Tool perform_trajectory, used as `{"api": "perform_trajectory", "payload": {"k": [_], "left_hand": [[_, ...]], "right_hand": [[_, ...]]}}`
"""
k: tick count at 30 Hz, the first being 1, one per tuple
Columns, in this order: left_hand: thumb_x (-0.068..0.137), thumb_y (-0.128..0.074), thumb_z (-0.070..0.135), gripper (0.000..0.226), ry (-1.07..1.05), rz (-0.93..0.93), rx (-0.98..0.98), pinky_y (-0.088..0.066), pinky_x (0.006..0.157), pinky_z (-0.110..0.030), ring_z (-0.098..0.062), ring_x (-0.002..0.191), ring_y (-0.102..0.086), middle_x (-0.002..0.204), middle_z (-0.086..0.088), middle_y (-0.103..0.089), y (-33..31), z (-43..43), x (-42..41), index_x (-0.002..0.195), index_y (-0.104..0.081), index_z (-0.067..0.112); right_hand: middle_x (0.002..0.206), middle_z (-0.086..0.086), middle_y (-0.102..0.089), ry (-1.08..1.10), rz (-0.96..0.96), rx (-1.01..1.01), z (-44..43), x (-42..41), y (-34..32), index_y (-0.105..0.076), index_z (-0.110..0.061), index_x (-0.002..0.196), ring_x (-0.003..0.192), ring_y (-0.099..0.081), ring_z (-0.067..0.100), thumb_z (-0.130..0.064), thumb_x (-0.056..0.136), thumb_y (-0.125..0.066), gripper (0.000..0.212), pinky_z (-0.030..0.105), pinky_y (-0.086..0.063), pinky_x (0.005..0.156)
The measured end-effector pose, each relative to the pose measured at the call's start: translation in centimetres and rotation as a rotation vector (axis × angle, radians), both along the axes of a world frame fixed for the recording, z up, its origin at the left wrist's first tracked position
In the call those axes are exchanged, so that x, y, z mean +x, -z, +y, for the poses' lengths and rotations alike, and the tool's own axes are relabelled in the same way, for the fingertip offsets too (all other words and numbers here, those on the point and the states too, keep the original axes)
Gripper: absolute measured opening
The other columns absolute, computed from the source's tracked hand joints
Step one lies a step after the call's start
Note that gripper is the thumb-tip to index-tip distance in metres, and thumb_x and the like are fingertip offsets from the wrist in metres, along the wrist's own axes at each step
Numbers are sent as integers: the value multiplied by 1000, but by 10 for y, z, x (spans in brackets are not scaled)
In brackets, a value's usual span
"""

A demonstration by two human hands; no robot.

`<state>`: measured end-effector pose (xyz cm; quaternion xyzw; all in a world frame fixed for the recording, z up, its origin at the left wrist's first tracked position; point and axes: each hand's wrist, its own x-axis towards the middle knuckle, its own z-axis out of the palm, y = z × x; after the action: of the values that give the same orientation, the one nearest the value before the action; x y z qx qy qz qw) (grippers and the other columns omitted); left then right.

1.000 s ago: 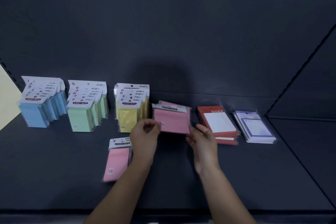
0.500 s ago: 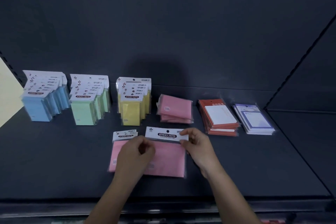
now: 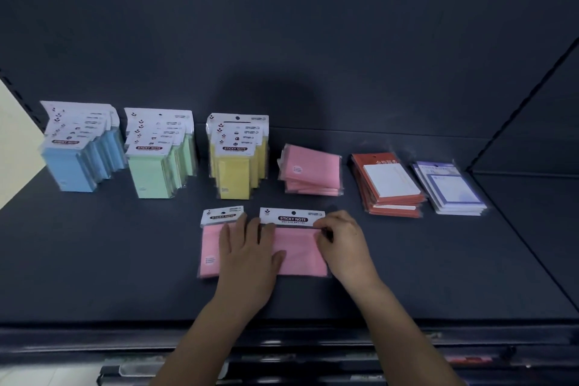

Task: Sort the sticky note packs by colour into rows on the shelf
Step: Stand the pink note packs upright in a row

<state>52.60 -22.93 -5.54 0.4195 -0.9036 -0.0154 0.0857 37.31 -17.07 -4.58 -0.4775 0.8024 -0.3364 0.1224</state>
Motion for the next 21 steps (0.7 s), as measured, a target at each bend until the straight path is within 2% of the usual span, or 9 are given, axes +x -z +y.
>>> {"api": "perform_trajectory", "payload": {"k": [3, 4, 6, 7, 9, 12, 15, 17, 21], "left_hand": [[80, -43, 35, 46, 13, -101, 26, -26, 95, -54, -41, 110, -59, 106, -21, -66, 3, 2, -9, 103, -68, 4], [84, -36, 34, 50, 9, -124, 66, -22, 99, -54, -42, 118, -53, 115, -24, -62, -2, 3, -12, 112, -64, 3], [97, -26, 35, 52, -26, -165, 100, -3, 113, -55, -39, 141, -18, 146, -23, -31, -10, 2, -20, 140, -36, 7], [99, -23, 37, 53, -12, -158, 82, 7, 113, -52, -34, 144, 0, 154, -16, -13, -9, 1, -23, 146, -20, 11], [99, -26, 41, 55, -20, -60, 107, 10, 114, -46, -27, 144, 9, 156, -8, -3, -12, -2, -28, 146, -14, 15], [93, -37, 40, 57, -36, 262, 161, -6, 115, -41, -27, 143, -10, 153, -11, -21, -14, -17, -38, 141, -29, 11], [81, -39, 42, 66, -3, 506, 269, -22, 113, -43, -27, 138, -25, 147, -11, -34, -20, -35, -54, 138, -36, 9], [83, -44, 38, 61, 29, 601, 327, -28, 109, -36, -24, 132, -34, 140, -8, -43, -27, -41, -63, 136, -39, 8], [88, -58, 13, 34, -16, 827, 418, -34, 91, -10, -14, 112, -51, 120, -2, -58, -33, -45, -74, 121, -55, 7]], "right_hand": [[104, 13, -57, 25, 45, 14, -6, -4, 1, -70, 1, 100, 100, -53, 24, 7, 83, -54, 24, 8, -29, 83], [104, 13, -58, 36, 68, 13, -7, -6, 1, -70, 1, 100, 100, -54, 25, 9, 83, -53, 26, 10, -31, 84], [106, 12, -58, 64, 93, -9, -9, -9, 1, -69, 0, 103, 101, -53, 25, 10, 82, -51, 30, 12, -33, 85], [107, 10, -58, 82, 87, -43, -9, -10, -1, -68, -1, 105, 102, -53, 24, 10, 81, -51, 32, 13, -33, 86], [111, 7, -57, 118, 13, -151, -11, -13, -6, -65, -4, 110, 99, -55, 24, 10, 80, -53, 35, 20, -39, 88], [116, 3, -49, 196, -206, -261, -17, -20, -14, -57, -10, 119, 97, -56, 23, 6, 82, -57, 39, 29, -45, 91], [109, 1, -55, 255, -543, -290, -24, -24, -21, -52, -16, 122, 98, -55, 15, -4, 87, -57, 37, 22, -47, 86], [95, -4, -62, 226, -782, -328, -27, -24, -27, -56, -17, 112, 88, -58, 7, -2, 90, -53, 27, 11, -47, 74], [76, -12, -65, 258, -847, -419, -29, -29, -32, -65, -17, 88, 62, -59, -10, -2, 91, -52, 21, 4, -44, 60]]}}
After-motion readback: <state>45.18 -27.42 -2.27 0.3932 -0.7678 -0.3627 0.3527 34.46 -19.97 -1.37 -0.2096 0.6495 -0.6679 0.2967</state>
